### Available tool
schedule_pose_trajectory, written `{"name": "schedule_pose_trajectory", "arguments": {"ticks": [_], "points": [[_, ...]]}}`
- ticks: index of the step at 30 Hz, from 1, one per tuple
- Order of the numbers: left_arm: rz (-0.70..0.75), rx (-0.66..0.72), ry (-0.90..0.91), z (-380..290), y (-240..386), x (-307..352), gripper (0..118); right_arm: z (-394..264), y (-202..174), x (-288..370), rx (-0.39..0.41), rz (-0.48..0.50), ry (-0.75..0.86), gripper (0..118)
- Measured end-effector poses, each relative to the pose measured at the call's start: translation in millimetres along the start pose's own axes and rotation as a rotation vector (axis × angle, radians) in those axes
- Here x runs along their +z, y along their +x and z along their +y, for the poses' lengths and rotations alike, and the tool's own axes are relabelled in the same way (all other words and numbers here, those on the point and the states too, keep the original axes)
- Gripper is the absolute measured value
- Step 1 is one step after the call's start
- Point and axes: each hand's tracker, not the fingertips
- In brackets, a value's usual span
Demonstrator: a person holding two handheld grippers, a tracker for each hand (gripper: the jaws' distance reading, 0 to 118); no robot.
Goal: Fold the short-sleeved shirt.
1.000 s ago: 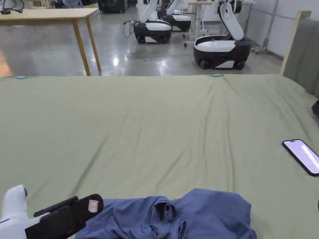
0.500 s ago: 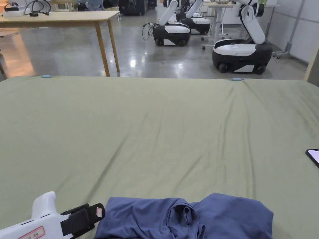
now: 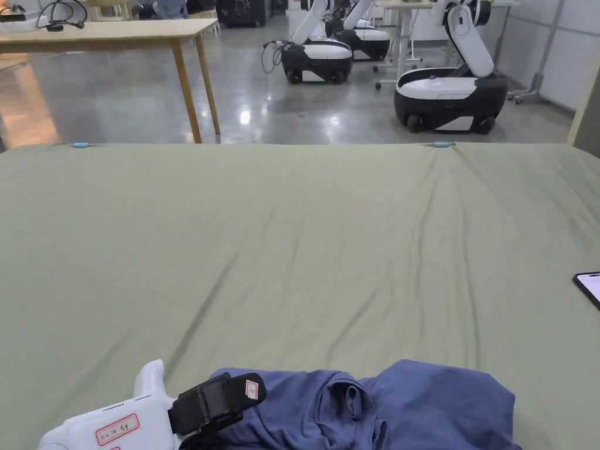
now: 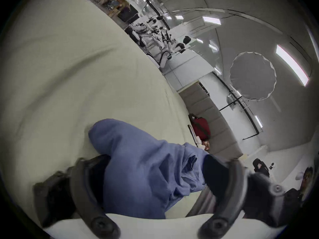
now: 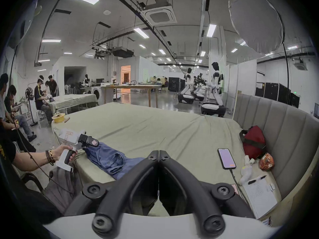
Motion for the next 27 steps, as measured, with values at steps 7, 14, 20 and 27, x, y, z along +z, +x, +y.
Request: {"name": "schedule_pose_trajectory", "arguments": {"ticks": [7,14,20,27], "points": [[0.143,-0.060,0.008,-2,-2,12,16,-4,5,-2,-0.001,-0.009,-0.034,1],[0.258,0.000,0.119,31,-27,99,15,-2,10,0,-0.009,-0.007,-0.026,1],[0.272,-0.014,0.186,33,15,136,15,-7,14,-11,-0.041,0.018,-0.023,1],[0.177,-0.078,0.135,26,110,64,16,-16,18,-9,-0.056,0.020,-0.054,1]]}}
